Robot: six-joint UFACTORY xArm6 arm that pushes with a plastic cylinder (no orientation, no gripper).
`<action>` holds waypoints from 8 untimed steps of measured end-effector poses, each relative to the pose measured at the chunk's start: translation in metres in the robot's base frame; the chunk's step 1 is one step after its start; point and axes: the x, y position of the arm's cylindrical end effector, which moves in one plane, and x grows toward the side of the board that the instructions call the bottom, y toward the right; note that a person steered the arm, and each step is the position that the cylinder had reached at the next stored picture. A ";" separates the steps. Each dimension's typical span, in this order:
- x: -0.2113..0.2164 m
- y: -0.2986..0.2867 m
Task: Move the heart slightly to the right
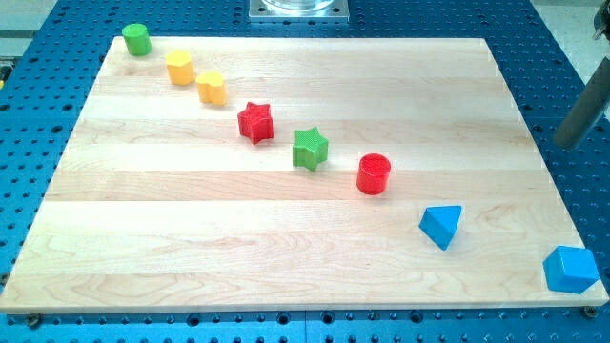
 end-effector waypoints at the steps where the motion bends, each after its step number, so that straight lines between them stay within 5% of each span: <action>1: 0.000 -0.005; 2: 0.000 -0.007; 5: -0.002 -0.171; 8: -0.115 -0.359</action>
